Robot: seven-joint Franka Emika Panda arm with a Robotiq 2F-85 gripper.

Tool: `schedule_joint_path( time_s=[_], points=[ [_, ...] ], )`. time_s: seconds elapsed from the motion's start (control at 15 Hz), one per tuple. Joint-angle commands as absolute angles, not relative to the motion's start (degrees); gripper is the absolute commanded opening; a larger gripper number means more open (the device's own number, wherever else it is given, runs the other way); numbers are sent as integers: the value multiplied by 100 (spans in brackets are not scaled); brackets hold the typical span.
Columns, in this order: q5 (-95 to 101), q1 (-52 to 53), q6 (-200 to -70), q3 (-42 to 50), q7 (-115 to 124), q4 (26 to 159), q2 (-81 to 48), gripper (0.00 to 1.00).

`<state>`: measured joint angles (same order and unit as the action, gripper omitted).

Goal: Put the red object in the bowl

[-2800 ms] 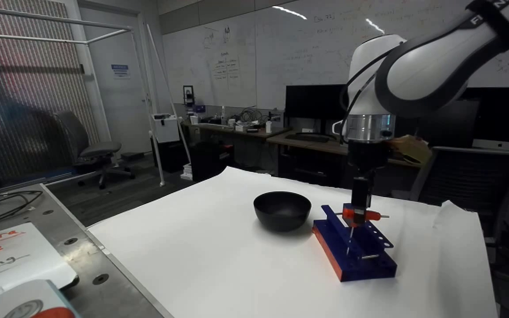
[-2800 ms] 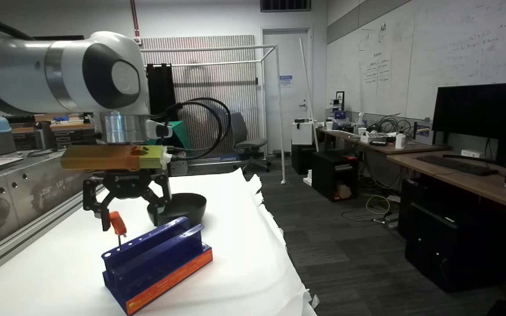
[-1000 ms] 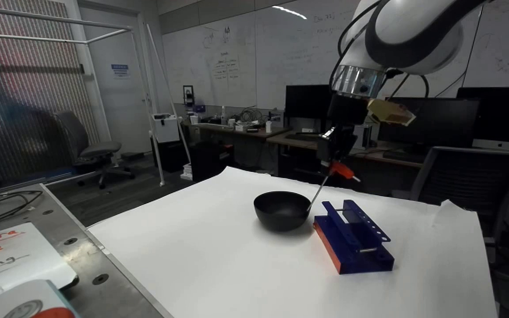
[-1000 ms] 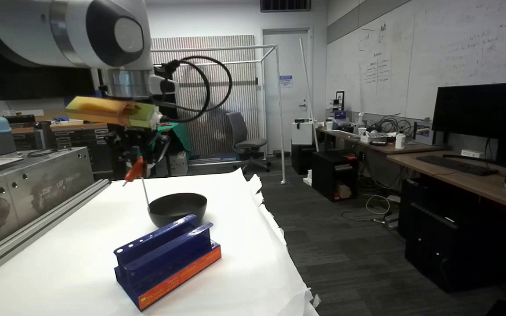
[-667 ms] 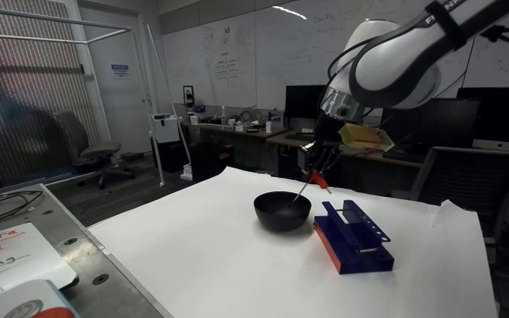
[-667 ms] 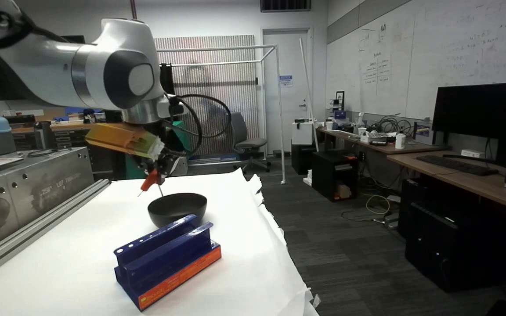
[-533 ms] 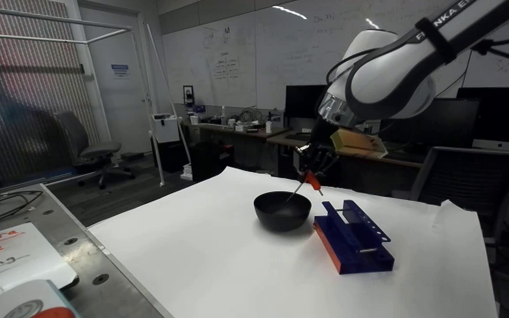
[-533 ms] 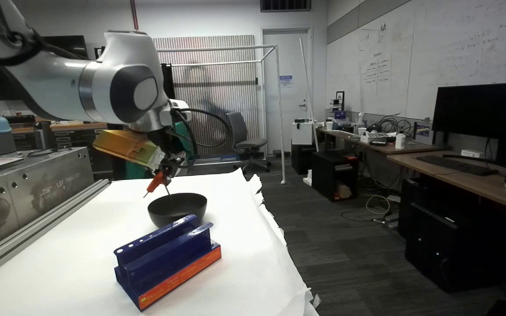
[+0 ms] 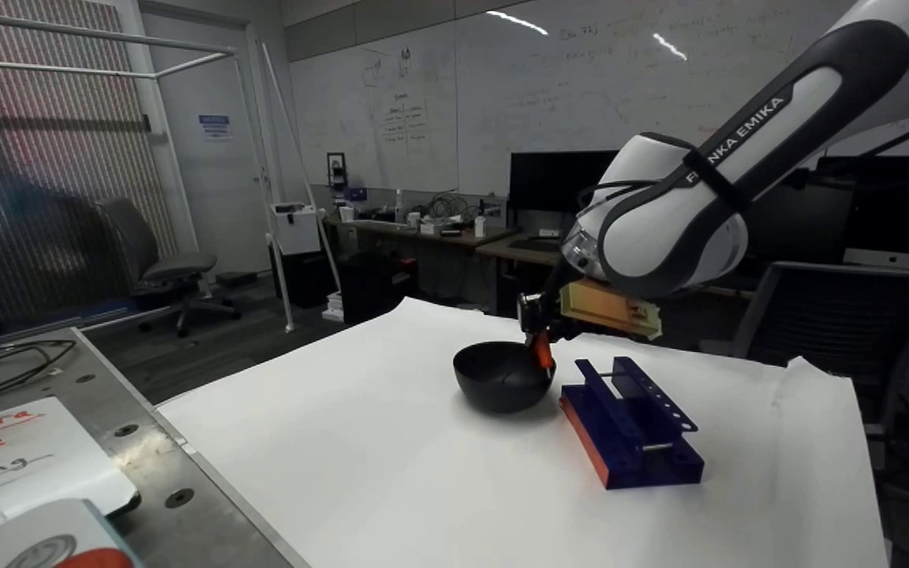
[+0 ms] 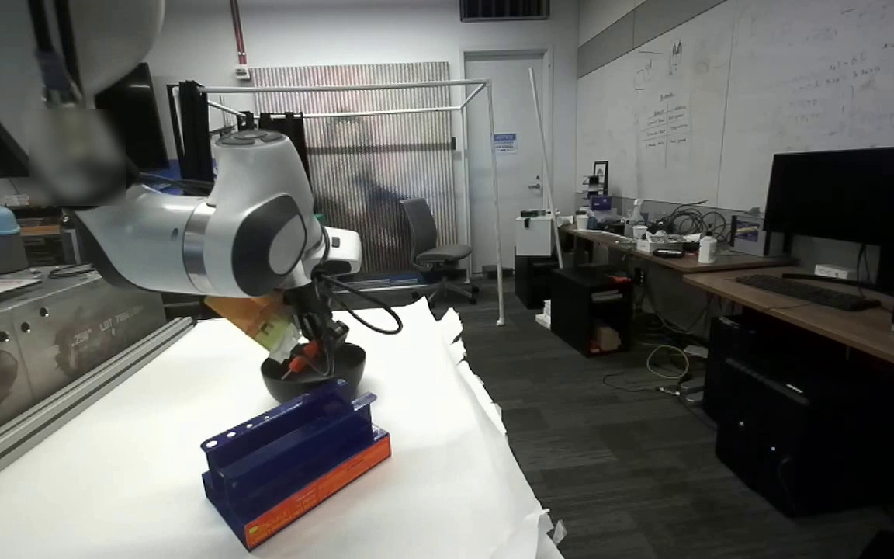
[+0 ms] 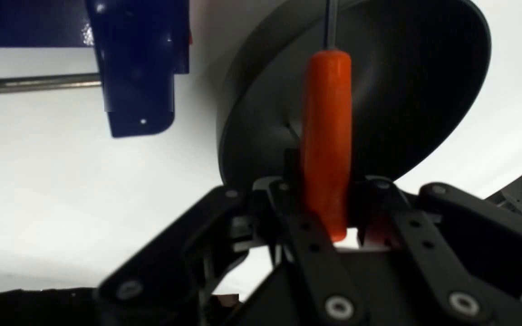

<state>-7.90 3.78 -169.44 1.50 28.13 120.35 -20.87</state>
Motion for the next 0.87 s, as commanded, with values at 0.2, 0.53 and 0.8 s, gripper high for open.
schedule_joint_path(
  time_s=[0.2, 0.53, 0.8],
  points=[
    [-1217, 565, -17040, 162, 2783, 11779, -2246, 59],
    [-837, 769, -16267, 367, 3076, 12120, -1331, 99],
    [-264, 870, -14954, 429, 3454, 12203, -524, 100]
  ],
)
